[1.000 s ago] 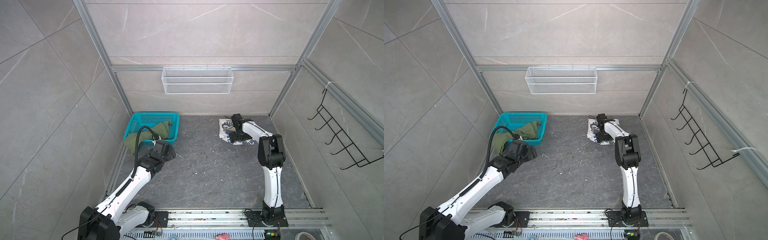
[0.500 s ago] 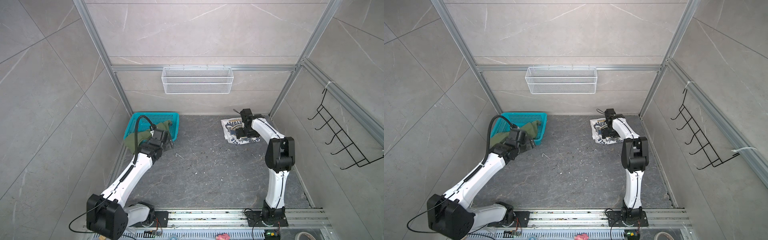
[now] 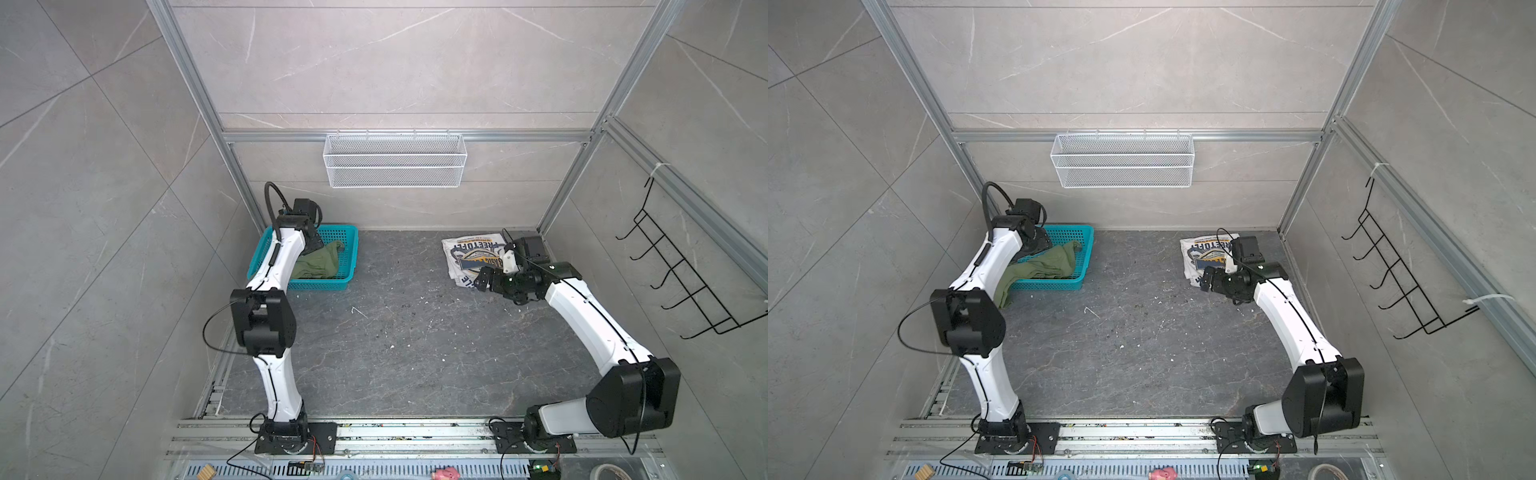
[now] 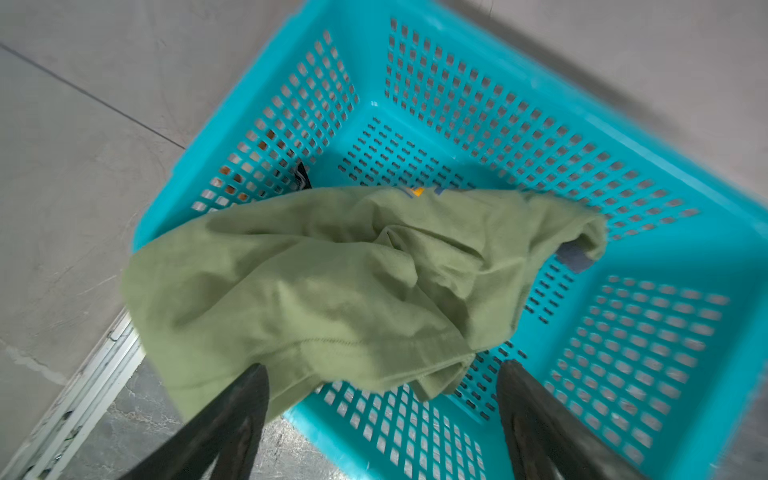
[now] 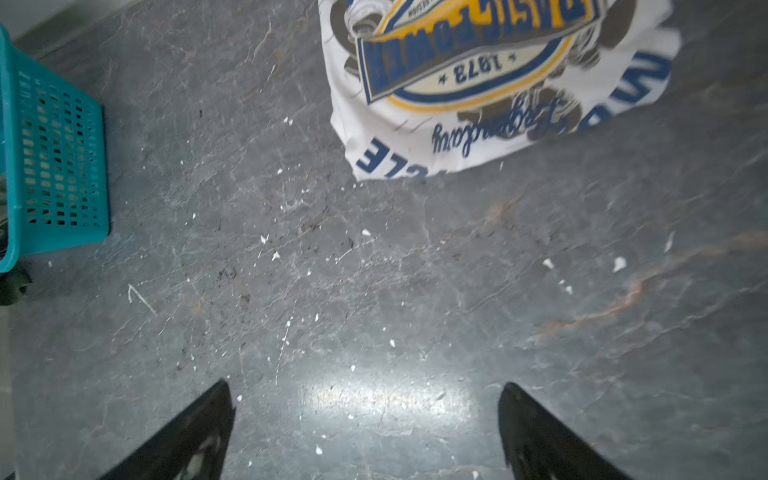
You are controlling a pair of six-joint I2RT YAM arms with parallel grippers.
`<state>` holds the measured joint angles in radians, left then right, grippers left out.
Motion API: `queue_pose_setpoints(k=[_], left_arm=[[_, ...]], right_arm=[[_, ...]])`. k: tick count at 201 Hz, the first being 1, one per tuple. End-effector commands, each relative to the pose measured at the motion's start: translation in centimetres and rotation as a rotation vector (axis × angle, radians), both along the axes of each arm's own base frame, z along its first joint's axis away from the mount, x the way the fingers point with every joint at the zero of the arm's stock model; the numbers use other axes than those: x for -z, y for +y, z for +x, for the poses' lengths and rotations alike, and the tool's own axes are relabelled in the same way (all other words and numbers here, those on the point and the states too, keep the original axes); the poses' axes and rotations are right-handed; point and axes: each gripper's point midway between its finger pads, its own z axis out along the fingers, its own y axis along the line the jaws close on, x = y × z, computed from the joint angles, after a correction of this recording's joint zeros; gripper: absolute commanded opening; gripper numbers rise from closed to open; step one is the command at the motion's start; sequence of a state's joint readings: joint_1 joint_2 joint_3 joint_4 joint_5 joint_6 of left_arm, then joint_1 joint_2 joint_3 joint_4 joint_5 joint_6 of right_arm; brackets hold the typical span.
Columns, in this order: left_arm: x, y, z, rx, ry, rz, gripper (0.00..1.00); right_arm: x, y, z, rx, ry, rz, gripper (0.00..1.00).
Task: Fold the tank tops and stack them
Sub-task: 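Carry the white bundle farther away with the right gripper while the left reaches the basket, then lift the green tank top from the basket with the left gripper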
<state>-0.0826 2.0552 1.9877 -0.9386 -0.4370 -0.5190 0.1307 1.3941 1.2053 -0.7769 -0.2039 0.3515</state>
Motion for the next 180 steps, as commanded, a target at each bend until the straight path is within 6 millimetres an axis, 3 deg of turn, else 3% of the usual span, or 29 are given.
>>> queue_pose_setpoints(k=[1,33,64,107,128,154,180], left_arm=[[0.7,1.5,-1.1,-0.008,0.134,0.093,0.85],[3.6,1.9,-0.6,-0.023,0.2,0.078,0.77],[6.1,2.4,-0.5,-0.048,0.244,0.054,0.7],[7.6,2.1,0.1,-0.036,0.245,-0.009,0.42],[6.7,1.9,0.6,-0.024,0.211,-0.021,0.21],[3.6,2.0,0.8,-0.024,0.138,-0.02,0.0],[-2.5,2.4,0.3,-0.031,-0.006,0.005,0.0]], right_arm=[[-0.4,1.2,-1.5,-0.004,-0.016,0.092,1.0],[0.4,1.2,-3.5,-0.005,0.007,0.101,1.0],[0.7,0.9,-4.2,0.008,0.021,0.095,1.0],[1.8,0.8,-4.6,0.025,0.045,0.097,1.0],[2.4,0.6,-4.7,0.033,0.062,0.09,1.0],[2.7,0.3,-4.9,0.041,0.069,0.075,1.0],[2.4,0.2,-5.1,0.047,0.064,0.07,1.0]])
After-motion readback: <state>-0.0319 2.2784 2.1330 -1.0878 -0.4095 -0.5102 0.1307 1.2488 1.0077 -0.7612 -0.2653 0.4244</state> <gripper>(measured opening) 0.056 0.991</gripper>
